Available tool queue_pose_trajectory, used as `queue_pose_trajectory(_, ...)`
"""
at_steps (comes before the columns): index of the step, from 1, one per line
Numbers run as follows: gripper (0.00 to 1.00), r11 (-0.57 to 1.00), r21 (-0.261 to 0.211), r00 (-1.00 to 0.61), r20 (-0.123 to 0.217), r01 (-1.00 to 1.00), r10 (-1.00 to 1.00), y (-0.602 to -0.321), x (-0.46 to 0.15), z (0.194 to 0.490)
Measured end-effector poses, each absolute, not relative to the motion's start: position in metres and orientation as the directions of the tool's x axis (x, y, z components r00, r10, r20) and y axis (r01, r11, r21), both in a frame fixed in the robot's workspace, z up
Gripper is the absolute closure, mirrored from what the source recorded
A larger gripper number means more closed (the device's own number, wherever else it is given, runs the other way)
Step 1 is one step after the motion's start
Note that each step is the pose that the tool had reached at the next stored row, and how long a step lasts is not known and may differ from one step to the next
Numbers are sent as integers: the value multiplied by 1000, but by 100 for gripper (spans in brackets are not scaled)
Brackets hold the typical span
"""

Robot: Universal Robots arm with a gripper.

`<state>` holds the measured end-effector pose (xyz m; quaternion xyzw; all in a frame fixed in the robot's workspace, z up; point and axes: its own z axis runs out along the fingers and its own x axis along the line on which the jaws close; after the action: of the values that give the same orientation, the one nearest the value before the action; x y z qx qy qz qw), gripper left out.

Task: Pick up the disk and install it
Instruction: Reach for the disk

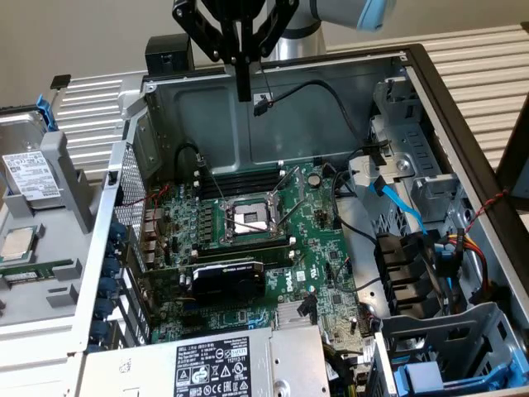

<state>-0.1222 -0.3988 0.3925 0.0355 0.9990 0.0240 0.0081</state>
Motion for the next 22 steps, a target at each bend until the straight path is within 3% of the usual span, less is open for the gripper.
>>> queue_pose_trajectory(8,89,997,44,-997,-15,70,71,-396,-142,394)
queue_pose_trajectory(22,89,997,28,-997,-16,70,71,-360,-168,410)
